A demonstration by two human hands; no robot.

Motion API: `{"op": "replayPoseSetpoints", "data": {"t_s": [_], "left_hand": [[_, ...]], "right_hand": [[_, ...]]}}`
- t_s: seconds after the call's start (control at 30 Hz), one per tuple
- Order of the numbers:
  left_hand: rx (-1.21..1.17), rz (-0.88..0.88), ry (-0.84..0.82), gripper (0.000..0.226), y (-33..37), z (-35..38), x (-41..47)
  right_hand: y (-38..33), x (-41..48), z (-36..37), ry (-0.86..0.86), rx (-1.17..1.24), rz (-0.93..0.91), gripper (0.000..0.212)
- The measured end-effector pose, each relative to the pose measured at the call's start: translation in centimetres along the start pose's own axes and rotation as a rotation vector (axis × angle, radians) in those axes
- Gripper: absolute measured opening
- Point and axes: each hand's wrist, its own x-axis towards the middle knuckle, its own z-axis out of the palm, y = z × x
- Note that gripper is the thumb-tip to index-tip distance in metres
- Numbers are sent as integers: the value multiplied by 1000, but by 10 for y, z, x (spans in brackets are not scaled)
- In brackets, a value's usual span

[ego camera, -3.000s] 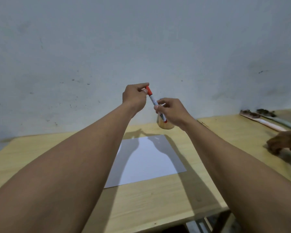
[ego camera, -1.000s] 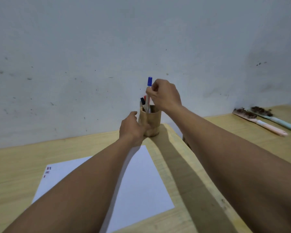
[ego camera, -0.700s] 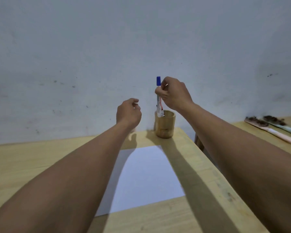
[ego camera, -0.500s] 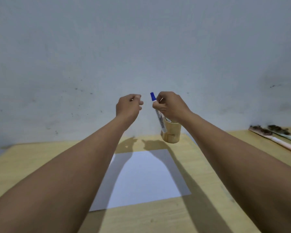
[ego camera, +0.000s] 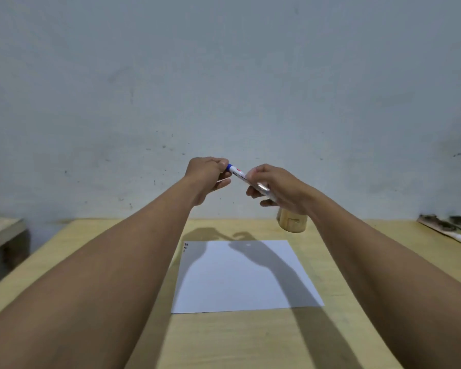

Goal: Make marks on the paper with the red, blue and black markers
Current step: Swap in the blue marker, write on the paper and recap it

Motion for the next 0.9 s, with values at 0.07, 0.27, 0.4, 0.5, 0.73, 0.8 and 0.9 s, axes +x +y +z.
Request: {"op": "replayPoseSetpoints", "data": {"t_s": [0.07, 0.27, 0.4, 0.5, 0.73, 0.8, 0.9], "left_hand": [[-99, -33, 10, 16, 3, -8, -2], [-181, -50, -50, 17, 8, -20, -6], [-82, 4, -65, 13, 6, -25, -10], [-32, 33, -83, 16, 4, -32, -12], [78, 73, -41, 24, -5, -51, -8], [102, 68, -20, 24, -7, -58, -6], [147, 58, -6, 21, -12, -70, -4]], "right_hand": [[1, -3, 2, -38, 400, 16, 14], [3, 2, 36, 112, 818, -31, 11], [6, 12, 58, 222, 801, -12, 11], [7, 17, 73, 228, 741, -27, 12], [3, 25, 90, 228, 766, -108, 22], [4, 26, 93, 232, 742, -114, 21], [8, 26, 97, 231, 691, -95, 9]]}}
